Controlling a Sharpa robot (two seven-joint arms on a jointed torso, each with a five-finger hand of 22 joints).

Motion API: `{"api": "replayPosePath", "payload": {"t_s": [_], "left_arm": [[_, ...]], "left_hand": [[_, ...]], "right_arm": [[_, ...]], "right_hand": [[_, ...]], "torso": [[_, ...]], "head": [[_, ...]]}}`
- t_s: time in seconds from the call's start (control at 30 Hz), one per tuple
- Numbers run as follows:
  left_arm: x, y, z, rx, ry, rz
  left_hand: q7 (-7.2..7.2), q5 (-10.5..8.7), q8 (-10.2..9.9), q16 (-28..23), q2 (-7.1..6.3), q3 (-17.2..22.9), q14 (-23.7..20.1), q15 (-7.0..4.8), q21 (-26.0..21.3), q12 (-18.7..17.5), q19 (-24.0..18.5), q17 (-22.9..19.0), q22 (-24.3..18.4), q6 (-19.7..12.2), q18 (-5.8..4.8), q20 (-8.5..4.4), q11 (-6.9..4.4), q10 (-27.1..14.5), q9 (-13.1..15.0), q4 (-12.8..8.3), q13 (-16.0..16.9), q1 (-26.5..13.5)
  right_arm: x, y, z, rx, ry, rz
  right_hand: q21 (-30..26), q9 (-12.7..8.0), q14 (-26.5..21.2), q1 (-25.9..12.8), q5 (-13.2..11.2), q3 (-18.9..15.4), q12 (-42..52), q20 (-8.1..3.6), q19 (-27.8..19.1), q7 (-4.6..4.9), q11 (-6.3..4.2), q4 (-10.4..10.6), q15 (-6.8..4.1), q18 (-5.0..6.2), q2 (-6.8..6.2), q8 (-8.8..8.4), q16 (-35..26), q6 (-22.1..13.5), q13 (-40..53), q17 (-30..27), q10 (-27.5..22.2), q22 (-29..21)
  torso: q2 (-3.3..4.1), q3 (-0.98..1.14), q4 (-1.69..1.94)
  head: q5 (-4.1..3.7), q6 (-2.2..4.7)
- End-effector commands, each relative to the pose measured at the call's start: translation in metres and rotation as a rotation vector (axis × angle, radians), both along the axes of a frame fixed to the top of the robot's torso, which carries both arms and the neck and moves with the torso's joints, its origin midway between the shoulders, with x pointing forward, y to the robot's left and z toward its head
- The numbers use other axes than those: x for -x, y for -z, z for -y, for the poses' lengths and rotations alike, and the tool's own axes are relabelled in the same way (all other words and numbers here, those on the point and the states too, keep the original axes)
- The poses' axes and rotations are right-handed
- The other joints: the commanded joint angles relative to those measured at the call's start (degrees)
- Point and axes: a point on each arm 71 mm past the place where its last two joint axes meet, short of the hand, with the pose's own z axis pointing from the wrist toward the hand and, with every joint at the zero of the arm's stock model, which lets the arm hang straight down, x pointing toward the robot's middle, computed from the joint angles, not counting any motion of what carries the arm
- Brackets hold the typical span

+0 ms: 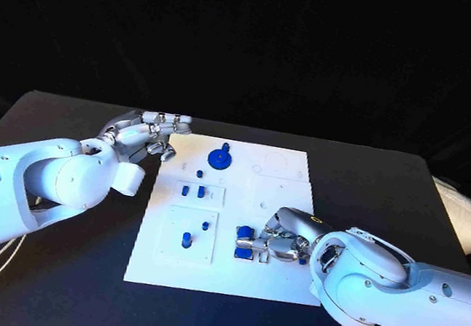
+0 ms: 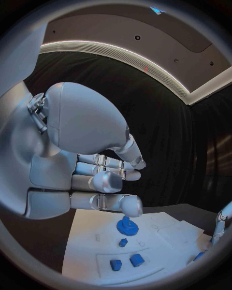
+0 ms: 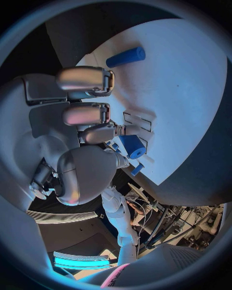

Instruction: Assemble the parts on the task board

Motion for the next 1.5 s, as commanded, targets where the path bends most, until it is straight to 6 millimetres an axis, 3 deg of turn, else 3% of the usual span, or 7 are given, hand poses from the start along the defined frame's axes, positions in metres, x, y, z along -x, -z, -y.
{"api": "replayPosePath", "payload": {"t_s": [0.03,0.37,0.63,0.87,0.97,1.1,1.5], "left_arm": [[0.001,-0.001,0.002,0.009,0.021,0.005],[0.001,0.0,0.002,0.01,0.024,0.003],[0.001,0.0,0.001,0.009,0.023,0.002],[0.001,0.0,0.0,0.007,0.02,0.001],[0.001,0.0,0.0,0.006,0.018,0.0],[0.001,0.0,-0.001,0.005,0.016,0.001],[0.001,0.002,0.002,0.009,0.024,-0.001]], "left_hand": [[0.01,0.07,0.3,-0.1,0.43,-0.1,-0.3,0.01,-0.3,0.3,0.0,-0.1,0.0,-0.4,0.75,0.23,-0.14,-0.4,0.0,-0.4,0.1,0.3],[0.01,0.07,0.3,-0.1,0.43,-0.1,-0.3,0.01,-0.3,0.3,0.0,-0.1,0.0,-0.4,0.75,0.23,-0.14,-0.4,0.0,-0.4,0.1,0.3],[0.01,0.07,0.3,-0.1,0.43,-0.1,-0.3,0.01,-0.3,0.3,0.0,-0.1,0.0,-0.4,0.75,0.23,-0.14,-0.4,0.0,-0.4,0.1,0.3],[0.01,0.07,0.3,-0.1,0.43,-0.1,-0.3,0.01,-0.3,0.3,0.0,-0.1,0.0,-0.4,0.75,0.23,-0.14,-0.4,0.0,-0.4,0.1,0.3],[0.01,0.07,0.3,-0.1,0.43,-0.1,-0.3,0.01,-0.3,0.3,0.0,-0.1,0.0,-0.4,0.75,0.23,-0.14,-0.4,0.0,-0.4,0.1,0.3],[0.01,0.07,0.3,-0.1,0.43,-0.1,-0.3,0.01,-0.3,0.3,0.0,-0.1,0.0,-0.4,0.75,0.23,-0.14,-0.4,0.0,-0.4,0.1,0.3],[0.01,0.07,0.3,-0.1,0.43,-0.1,-0.3,0.01,-0.3,0.3,0.0,-0.1,0.0,-0.4,0.75,0.23,-0.14,-0.4,0.0,-0.4,0.1,0.3]], "right_arm": [[0.001,-0.001,-0.001,0.033,-0.025,0.023],[0.001,0.0,-0.003,0.055,-0.039,0.021],[0.001,-0.001,-0.003,0.043,-0.034,0.03],[0.005,-0.006,0.007,-0.049,-0.011,0.029],[0.006,-0.011,0.017,-0.14,-0.006,0.005],[0.005,-0.023,0.037,-0.197,0.016,0.013],[-0.001,-0.031,0.082,0.039,0.015,0.056]], "right_hand": [[-0.1,0.6,4.0,2.0,1.6,0.3,-0.2,-0.38,-0.1,-0.01,0.25,-0.6,0.39,-1.06,-0.11,-0.3,-0.3,-0.4,0.4,5.3,0.1,0.1],[0.3,2.3,4.3,17.8,-0.9,5.7,0.3,-0.53,0.3,-0.17,0.04,-8.7,0.21,-1.24,2.21,-0.38,0.3,-0.8,1.5,6.4,0.5,1.0],[0.3,2.7,4.3,17.2,-0.9,5.6,0.2,-0.48,0.2,0.0,0.19,-8.4,0.32,-1.25,2.32,-0.45,0.4,-0.9,1.7,6.5,0.6,1.0],[0.0,3.1,4.1,12.7,3.4,2.4,-1.0,-0.25,0.0,0.35,0.51,-5.4,0.58,-1.15,-0.14,-1.11,-0.2,-1.7,1.1,5.6,0.2,0.5],[-0.7,2.6,3.9,12.6,3.9,1.8,-2.7,0.16,-0.8,1.45,1.37,-4.7,1.15,-0.91,-0.33,-3.15,-0.7,-4.8,0.3,4.8,-0.7,-0.8],[-1.2,1.9,3.8,15.7,5.2,2.5,-4.6,0.95,-1.3,2.55,2.37,-5.8,2.07,-0.7,0.49,-5.06,-0.9,-6.9,-0.8,4.7,-1.9,-1.6],[-1.6,1.0,3.7,21.5,5.6,4.6,-8.5,1.4,-1.6,3.0,2.69,-9.4,2.42,-0.56,1.87,-6.42,-1.1,-6.8,-3.2,4.5,-3.5,-2.1]], "torso": [[0.04,-0.02,-0.01],[0.03,-0.04,0.13],[0.01,-0.04,-0.02],[-0.07,-0.04,0.0],[-0.07,-0.06,-0.03],[-0.02,0.02,-0.25],[-0.29,0.35,-1.07]], "head": [[-0.05,-0.12],[0.02,-0.38],[0.09,-0.62],[-0.13,-0.6],[-0.43,-0.44],[-0.66,-0.29],[-0.85,-0.1]]}}
